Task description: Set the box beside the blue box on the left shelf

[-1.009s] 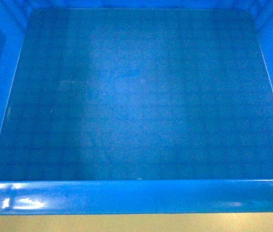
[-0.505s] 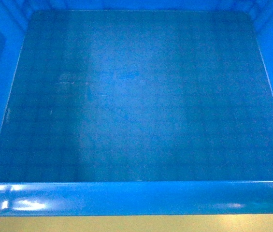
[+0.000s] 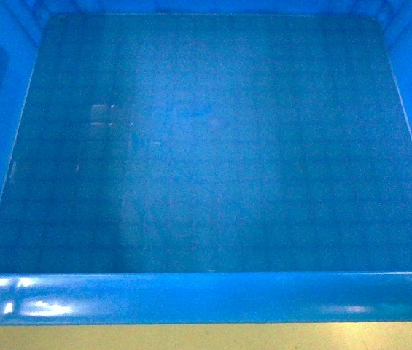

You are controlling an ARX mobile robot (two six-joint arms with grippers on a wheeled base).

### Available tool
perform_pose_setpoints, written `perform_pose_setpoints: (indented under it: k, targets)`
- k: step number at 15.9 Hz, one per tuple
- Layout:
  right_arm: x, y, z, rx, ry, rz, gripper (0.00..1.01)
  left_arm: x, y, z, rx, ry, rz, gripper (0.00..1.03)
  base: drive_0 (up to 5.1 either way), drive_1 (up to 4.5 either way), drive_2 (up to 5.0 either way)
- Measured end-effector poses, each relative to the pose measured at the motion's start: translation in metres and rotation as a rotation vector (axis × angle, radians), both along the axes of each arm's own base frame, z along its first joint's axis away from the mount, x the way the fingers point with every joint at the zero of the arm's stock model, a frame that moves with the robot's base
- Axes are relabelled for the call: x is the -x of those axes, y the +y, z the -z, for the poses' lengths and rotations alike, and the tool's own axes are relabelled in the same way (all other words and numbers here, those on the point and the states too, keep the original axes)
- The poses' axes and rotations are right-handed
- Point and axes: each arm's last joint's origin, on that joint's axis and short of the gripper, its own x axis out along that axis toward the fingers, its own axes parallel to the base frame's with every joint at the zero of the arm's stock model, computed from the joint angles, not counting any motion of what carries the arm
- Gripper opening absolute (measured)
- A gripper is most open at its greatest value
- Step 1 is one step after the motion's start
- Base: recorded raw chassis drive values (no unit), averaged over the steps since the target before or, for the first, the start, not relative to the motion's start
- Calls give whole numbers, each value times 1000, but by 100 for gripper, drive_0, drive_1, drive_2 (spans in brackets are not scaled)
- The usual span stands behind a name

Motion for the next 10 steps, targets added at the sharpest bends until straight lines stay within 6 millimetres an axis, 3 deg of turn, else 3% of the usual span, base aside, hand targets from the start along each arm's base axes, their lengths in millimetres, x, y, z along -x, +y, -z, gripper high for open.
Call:
perform_pose_setpoints:
  k: [10]
  targets:
    - [0, 0, 0, 0, 1, 0, 22, 0, 0, 0, 0, 0, 0, 18, 7, 414, -399]
